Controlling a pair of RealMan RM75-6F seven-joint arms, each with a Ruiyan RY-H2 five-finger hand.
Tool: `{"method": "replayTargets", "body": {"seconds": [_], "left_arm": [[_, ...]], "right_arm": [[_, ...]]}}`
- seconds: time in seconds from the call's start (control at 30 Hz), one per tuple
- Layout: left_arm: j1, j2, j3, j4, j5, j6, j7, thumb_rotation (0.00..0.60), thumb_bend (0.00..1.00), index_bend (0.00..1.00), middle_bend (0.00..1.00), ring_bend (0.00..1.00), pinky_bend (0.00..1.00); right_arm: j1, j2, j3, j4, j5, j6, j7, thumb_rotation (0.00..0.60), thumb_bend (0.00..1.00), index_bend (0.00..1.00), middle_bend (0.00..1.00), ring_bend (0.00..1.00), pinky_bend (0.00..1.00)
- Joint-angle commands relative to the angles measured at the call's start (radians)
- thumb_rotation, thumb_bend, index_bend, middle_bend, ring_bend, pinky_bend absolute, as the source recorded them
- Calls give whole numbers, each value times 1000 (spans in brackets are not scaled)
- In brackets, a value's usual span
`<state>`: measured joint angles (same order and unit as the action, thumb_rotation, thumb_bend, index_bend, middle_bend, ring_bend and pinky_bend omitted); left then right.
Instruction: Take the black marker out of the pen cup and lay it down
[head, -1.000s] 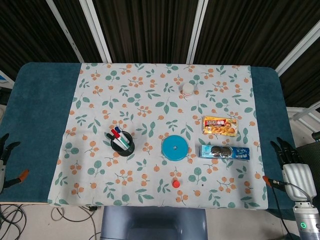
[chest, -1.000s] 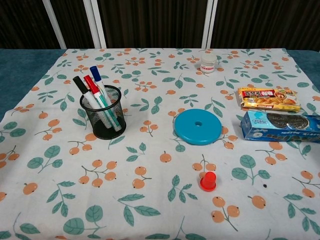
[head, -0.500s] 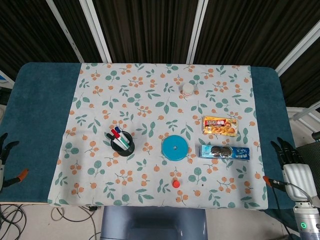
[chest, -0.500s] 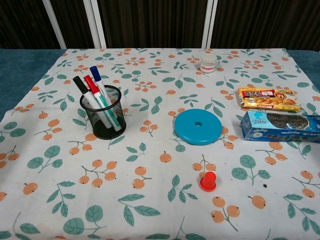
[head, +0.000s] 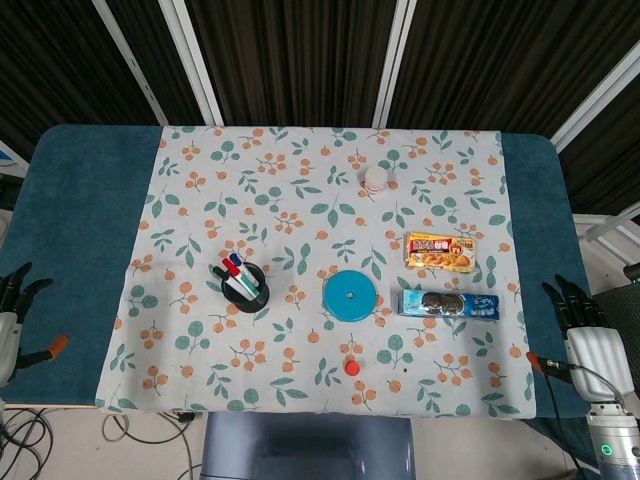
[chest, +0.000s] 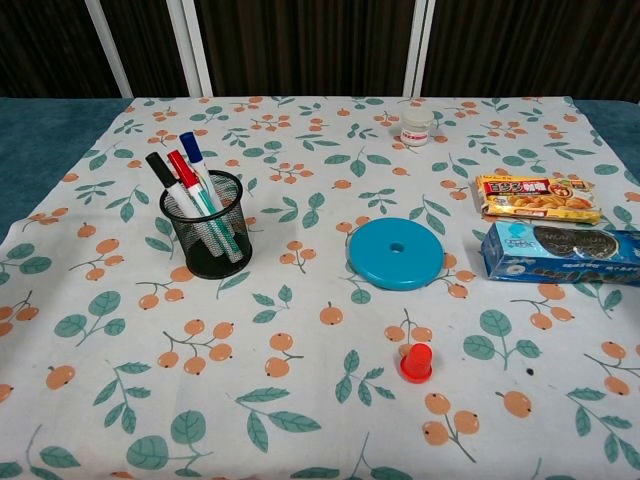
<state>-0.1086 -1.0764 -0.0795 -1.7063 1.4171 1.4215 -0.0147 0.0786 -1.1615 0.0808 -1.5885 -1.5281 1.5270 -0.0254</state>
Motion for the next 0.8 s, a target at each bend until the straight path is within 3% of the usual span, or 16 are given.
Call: {"method": "replayTargets", "body": {"seconds": [0.03,0.2,0.33,0.6,0.8], "left_arm": [[-50,8,-29,-6,-11,-48,16,600,166,192,0,0,0],[-159,25,-70,-61,-75,-212,46,600,166,191,0,0,0],[-288,13,-133,-91,-192,-370,109,600,166,191,0,0,0],[-454,-58,-184,-76,-383,-507,237,600,166,227,0,0,0],[-536,-79,-179,-75,-482,-590,267,600,169,276,0,0,0]], "right_arm": [[-1,-1,0,0,-2,4,-3,600,75,92,6,62,175],[-1,-1,-1,-1,-1,1,-5,600,76,92,7,62,175],[-1,1,-1,-3,2,-1,-3,600,75,92,6,62,175],[-2,2,0,-4,7,-2,-4,600,76,92,7,62,175],[-4,3,1,-4,10,-2,-1,600,75,92,6,62,175]]}}
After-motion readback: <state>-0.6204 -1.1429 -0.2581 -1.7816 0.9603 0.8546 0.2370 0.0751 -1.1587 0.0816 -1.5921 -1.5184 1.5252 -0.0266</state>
